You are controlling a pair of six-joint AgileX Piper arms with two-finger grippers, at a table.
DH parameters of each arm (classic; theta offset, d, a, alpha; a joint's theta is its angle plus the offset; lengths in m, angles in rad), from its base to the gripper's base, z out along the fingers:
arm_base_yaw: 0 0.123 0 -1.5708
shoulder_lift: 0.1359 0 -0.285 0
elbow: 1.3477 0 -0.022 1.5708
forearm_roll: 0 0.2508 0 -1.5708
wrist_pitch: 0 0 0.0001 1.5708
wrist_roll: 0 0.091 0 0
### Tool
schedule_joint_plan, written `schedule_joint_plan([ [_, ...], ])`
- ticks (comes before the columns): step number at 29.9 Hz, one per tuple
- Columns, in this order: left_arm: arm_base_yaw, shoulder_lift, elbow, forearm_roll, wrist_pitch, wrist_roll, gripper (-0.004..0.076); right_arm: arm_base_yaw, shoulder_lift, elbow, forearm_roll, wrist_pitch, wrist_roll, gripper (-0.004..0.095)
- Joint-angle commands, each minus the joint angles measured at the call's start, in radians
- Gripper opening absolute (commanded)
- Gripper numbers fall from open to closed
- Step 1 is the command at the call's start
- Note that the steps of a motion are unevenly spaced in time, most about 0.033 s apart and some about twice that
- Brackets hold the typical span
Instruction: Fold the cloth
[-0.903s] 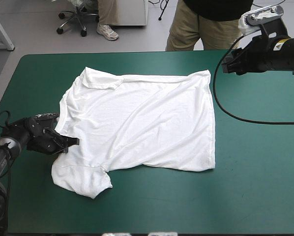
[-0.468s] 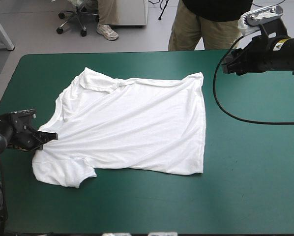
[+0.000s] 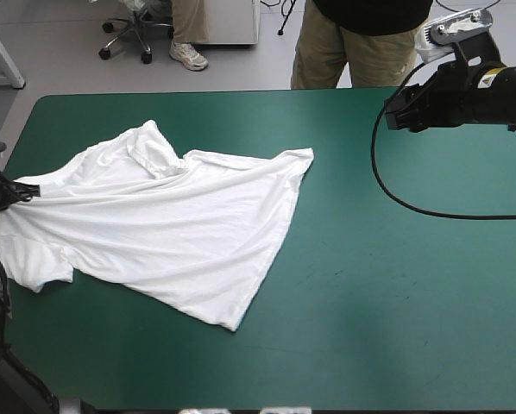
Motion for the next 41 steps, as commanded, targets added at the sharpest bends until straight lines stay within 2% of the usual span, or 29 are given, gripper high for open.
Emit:
schedule_joint_plan([
  [1,0.045,0.063,-0.221,0.062,0.012,-0.013,-0.0009,-0.006,-0.034,-0.018,0.02,-0.046,-0.012,0.0509],
  [8,0.061,0.231,-0.555,-0.132,0.053,0.035,-0.0008,-0.006,-0.034,-0.018,0.02,-0.056,-0.023,0.0509],
  [10,0.059,0.252,-0.59,-0.214,0.074,0.093,-0.0002,-0.006,-0.034,-0.018,0.02,-0.061,-0.023,0.0509],
  [12,0.052,0.258,-0.592,-0.217,0.077,0.109,0.0046,-0.006,-0.034,-0.018,0.02,-0.063,-0.023,0.0511],
  [13,0.052,0.259,-0.592,-0.217,0.082,0.115,0.0083,-0.006,-0.034,-0.018,0.02,-0.063,-0.023,0.0517],
  [15,0.052,0.259,-0.592,-0.214,0.096,0.119,0.0225,-0.006,-0.034,-0.018,0.02,-0.063,-0.023,0.0519],
  [18,0.054,0.259,-0.592,-0.192,0.13,0.106,0.0484,-0.006,-0.034,-0.018,0.022,-0.063,-0.026,0.0519],
  [20,0.056,0.259,-0.592,-0.153,0.186,0.05,0.0579,-0.006,-0.034,-0.018,0.022,-0.063,-0.03,0.0519],
  [21,0.056,0.259,-0.592,-0.124,0.224,0.038,0.0594,-0.006,-0.034,-0.018,0.022,-0.063,-0.03,0.0519],
  [24,0.063,0.249,-0.592,-0.101,0.312,0.021,0.0568,-0.006,-0.044,-0.018,0.022,-0.061,-0.042,0.0519],
  [27,0.07,0.208,-0.591,-0.216,0.354,0.048,0.0533,-0.006,-0.065,-0.018,0.006,-0.075,-0.047,0.0519],
  [34,0.038,0.006,-0.591,-0.494,0.474,0.159,0.0531,-0.006,-0.122,-0.018,-0.033,-0.074,-0.047,0.0519],
  [37,-0.011,-0.109,-0.549,-0.495,0.48,0.169,0.0531,-0.006,-0.136,-0.018,-0.035,-0.063,-0.036,0.0519],
  [41,-0.111,-0.277,-0.41,-0.484,0.473,0.169,0.0531,-0.006,-0.146,-0.018,-0.033,-0.035,-0.031,0.0519],
])
